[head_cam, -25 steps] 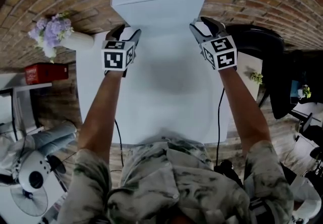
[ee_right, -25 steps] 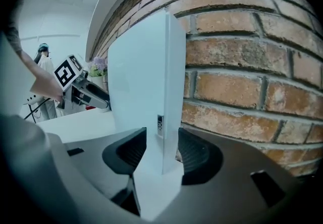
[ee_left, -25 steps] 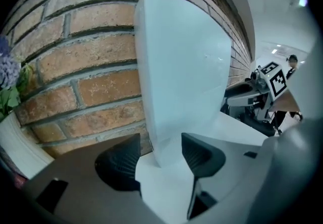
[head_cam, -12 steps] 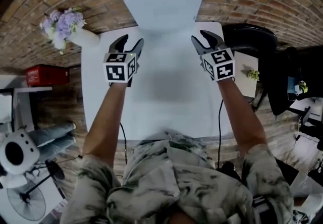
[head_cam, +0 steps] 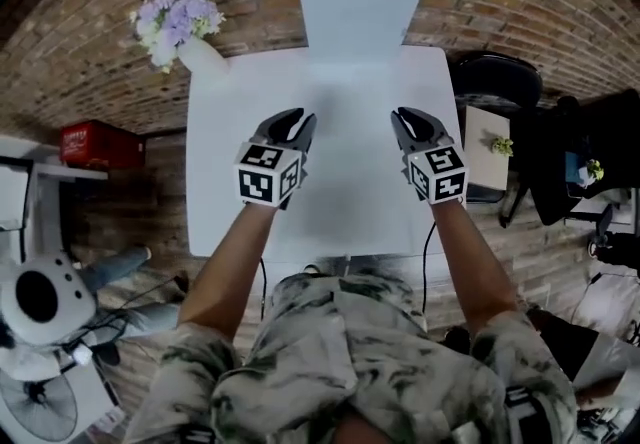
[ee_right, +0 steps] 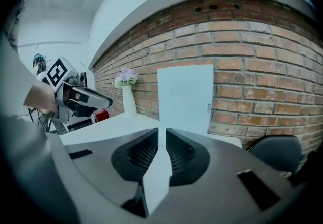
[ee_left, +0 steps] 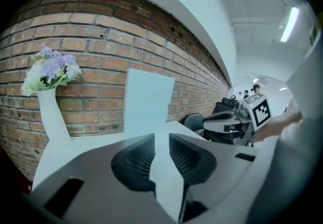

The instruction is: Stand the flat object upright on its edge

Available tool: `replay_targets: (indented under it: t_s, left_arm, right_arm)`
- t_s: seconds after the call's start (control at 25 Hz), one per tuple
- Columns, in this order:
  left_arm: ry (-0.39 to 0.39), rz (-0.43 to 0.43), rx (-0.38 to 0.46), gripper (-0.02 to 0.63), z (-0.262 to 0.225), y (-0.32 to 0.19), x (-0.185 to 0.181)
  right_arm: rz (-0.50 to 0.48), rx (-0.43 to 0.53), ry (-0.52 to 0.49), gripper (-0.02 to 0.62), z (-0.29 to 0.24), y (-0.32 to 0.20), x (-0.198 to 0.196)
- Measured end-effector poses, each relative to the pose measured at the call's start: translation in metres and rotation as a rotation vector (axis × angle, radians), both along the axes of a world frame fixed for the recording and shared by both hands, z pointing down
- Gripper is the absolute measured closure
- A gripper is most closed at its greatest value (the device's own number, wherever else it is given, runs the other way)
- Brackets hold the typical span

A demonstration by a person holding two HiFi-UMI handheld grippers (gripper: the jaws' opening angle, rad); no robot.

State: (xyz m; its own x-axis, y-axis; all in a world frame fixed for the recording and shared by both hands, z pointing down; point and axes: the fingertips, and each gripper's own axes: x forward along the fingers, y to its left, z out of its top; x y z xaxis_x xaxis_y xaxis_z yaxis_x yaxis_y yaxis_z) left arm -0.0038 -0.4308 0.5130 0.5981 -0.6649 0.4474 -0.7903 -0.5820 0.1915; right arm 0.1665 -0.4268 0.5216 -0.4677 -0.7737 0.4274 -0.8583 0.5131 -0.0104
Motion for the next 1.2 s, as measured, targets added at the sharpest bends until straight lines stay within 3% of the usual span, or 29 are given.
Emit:
replay_targets:
  t_s: [0.28,0.68,0.92,1.2]
  left_arm:
    - [0.051,0.062,-0.006,0.564,-0.017,0.111,-0.033]
    - [0.100,0.216,-0.025,0.578,-0.041,0.267,-0.088]
    - [0.090,0.232,-0.042,0.581,-0.044,0.334,-0.107]
    - [0.115,0.217,-0.061,0.581,-0.045,0.379,-0.126]
  right_arm:
    - [-0.010,-0.002,-0.018,0.552,-0.017,0.105,-0.054]
    - [-0.034,-0.054,-0.057,0.565,-0.029,0.257,-0.118]
    - [-0.060,-0.071,-0.064,0.568,-0.035,0.328,-0.135]
    - [-0.083,-0.074,-0.093,0.572,-0.043,0.382,-0.150]
